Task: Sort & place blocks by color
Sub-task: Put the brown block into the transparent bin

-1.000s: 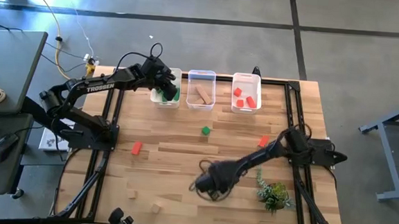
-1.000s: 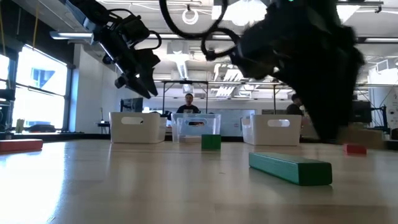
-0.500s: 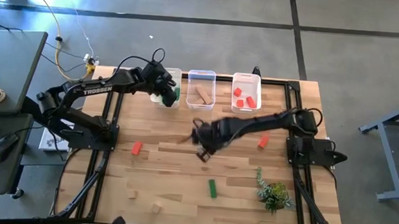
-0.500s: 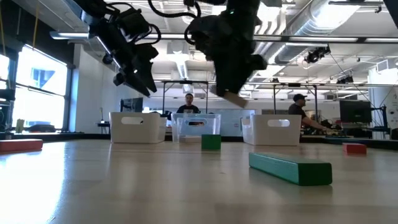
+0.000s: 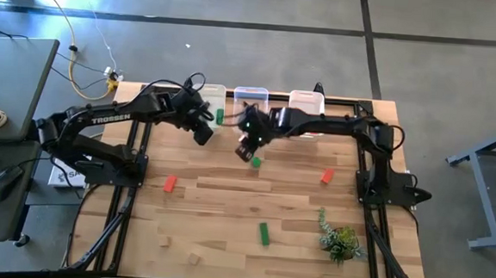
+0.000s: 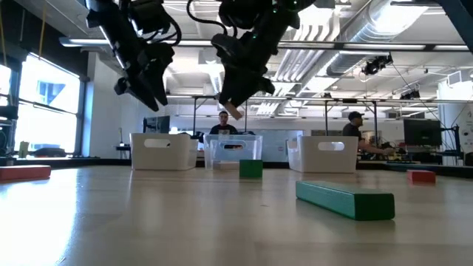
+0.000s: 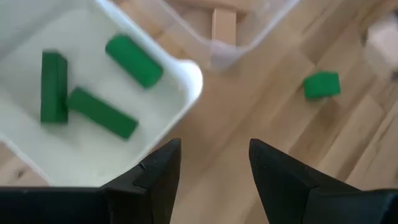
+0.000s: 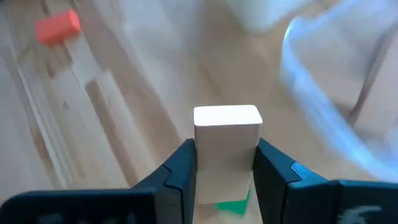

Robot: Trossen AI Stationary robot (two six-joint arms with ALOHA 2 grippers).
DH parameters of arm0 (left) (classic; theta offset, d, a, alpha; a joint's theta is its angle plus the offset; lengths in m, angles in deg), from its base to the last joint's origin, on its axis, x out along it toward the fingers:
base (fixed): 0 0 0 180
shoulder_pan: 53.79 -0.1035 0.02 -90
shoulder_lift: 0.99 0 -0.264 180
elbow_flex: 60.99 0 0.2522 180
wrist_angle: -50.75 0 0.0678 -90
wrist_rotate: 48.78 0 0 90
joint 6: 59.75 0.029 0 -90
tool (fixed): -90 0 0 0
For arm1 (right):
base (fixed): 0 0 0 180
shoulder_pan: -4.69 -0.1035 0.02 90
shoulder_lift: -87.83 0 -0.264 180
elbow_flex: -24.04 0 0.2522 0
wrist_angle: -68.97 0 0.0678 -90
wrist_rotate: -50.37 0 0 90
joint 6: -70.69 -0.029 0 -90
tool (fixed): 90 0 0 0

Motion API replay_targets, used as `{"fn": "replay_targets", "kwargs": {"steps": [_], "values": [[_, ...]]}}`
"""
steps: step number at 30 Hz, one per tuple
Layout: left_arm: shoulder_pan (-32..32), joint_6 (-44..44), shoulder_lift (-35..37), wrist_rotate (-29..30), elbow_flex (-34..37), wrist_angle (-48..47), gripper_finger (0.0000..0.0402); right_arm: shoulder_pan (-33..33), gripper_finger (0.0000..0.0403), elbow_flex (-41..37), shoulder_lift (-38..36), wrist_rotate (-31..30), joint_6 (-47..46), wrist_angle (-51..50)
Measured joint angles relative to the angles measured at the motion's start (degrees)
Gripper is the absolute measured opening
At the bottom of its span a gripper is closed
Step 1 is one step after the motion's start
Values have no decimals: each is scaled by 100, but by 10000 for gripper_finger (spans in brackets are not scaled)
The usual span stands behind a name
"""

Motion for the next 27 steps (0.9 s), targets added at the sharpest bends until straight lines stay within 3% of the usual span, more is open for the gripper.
{"fn": "replay_targets", "kwargs": {"steps": [11,27], "values": [[612,-584,313,31,0,-1246,179,906,94,16,20,-19,787,1049],[2132,-1570,309,312,0,-2106,179,1468,94,15,353,-250,1550,1133]]}}
